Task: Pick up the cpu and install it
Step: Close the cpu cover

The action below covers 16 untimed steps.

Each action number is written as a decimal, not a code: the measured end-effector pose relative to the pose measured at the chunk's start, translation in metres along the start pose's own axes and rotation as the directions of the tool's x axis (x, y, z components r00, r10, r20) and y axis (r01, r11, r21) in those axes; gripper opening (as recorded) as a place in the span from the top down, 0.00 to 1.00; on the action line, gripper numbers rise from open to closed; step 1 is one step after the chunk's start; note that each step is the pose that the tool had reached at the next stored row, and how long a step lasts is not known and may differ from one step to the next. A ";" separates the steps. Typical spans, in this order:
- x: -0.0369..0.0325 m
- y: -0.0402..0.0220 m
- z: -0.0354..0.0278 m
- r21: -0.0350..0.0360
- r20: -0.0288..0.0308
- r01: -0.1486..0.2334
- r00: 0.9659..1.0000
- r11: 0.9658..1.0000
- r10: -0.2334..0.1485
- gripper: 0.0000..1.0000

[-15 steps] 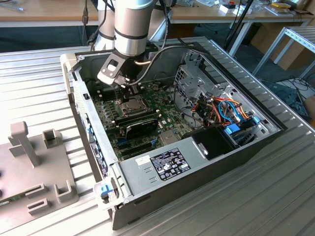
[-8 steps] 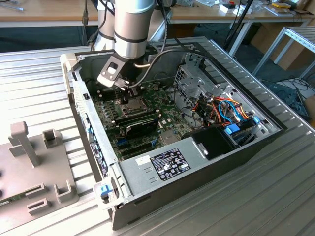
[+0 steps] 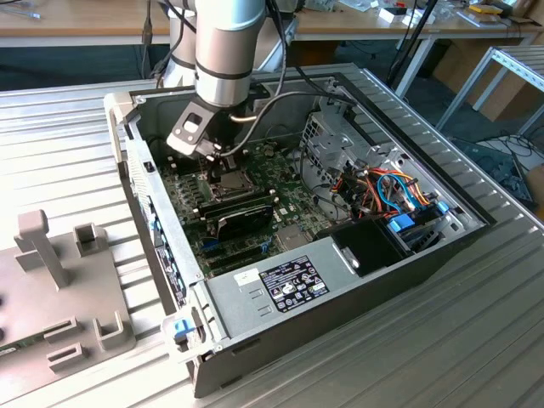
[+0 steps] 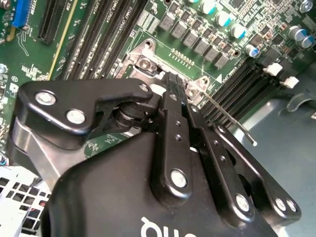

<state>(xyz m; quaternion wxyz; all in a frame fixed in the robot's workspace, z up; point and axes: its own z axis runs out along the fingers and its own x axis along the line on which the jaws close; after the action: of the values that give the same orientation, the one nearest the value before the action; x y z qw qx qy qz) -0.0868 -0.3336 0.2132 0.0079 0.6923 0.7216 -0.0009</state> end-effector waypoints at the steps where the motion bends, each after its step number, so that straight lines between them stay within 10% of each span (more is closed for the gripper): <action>1: 0.0000 0.0000 0.0014 0.000 0.001 0.000 1.000 1.000 0.000 0.89; 10: 0.0001 -0.0002 0.0075 0.000 0.002 0.000 1.000 1.000 0.000 0.89; 11: 0.0001 -0.0001 0.0032 0.000 0.002 0.000 1.000 1.000 0.000 0.89; 13: -0.0003 0.0002 -0.0258 0.000 0.001 0.000 1.000 1.000 0.000 0.89; 16: -0.0003 0.0002 -0.0267 0.000 0.002 0.000 1.000 1.000 0.000 0.89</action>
<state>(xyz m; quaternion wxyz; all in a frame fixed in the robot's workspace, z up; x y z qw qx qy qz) -0.0868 -0.3336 0.2400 0.0085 0.6923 0.7215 -0.0015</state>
